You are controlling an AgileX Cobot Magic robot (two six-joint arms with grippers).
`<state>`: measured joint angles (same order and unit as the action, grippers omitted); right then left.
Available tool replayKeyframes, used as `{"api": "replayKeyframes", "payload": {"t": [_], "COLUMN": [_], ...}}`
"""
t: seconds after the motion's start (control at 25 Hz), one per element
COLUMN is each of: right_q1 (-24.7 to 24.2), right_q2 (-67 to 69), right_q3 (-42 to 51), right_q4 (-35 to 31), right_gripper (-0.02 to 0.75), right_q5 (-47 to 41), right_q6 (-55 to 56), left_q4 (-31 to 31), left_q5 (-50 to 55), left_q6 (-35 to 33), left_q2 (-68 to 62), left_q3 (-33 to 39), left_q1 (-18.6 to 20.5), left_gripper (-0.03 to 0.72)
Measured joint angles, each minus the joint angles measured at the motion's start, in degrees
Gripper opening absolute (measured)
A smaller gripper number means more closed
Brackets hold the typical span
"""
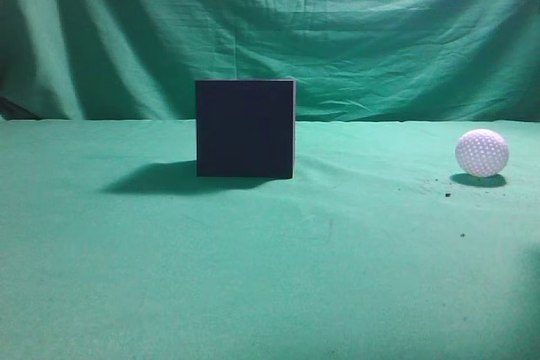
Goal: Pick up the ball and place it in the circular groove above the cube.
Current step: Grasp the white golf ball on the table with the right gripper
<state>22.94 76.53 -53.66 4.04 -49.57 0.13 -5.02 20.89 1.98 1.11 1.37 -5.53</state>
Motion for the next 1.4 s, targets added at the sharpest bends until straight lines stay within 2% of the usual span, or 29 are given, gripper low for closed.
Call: {"api": "replayKeyframes", "payload": {"t": [0.16, 0.28, 0.48, 0.6, 0.76, 1.0, 1.04, 1.4], "right_q1": [0.38, 0.38, 0.38, 0.38, 0.13, -3.19, -3.42, -3.51], "right_q2": [9.66, 15.4, 21.88, 24.43, 26.88, 28.02, 28.15, 31.28], "right_q3": [-6.49, -9.67, -12.16, -12.78, -12.78, -12.91, -12.91, -13.04], "right_q4": [0.04, 0.19, 0.28, 0.28, 0.28, -0.39, -0.5, -3.88], "right_gripper": [0.0, 0.136, 0.438, 0.543, 0.528, 0.528, 0.488, 0.487], "right_q5": [-3.46, -4.15, -3.68, -2.51, 0.67, 4.54, 4.68, 6.05], "right_q6": [2.68, 3.3, 5.79, 6.67, 7.56, 8.6, 8.6, 6.75], "left_q4": [0.0, 0.0, 0.0, 0.0, 0.0, 0.0, 0.0, 0.0], "left_q5": [0.0, 0.0, 0.0, 0.0, 0.0, 0.0, 0.0, 0.0], "left_q6": [0.0, 0.0, 0.0, 0.0, 0.0, 0.0, 0.0, 0.0], "left_q2": [0.0, 0.0, 0.0, 0.0, 0.0, 0.0, 0.0, 0.0], "left_q3": [0.0, 0.0, 0.0, 0.0, 0.0, 0.0, 0.0, 0.0], "left_q1": [0.0, 0.0, 0.0, 0.0, 0.0, 0.0, 0.0, 0.0], "left_gripper": [0.0, 0.0, 0.0, 0.0, 0.0, 0.0, 0.0, 0.0]}}
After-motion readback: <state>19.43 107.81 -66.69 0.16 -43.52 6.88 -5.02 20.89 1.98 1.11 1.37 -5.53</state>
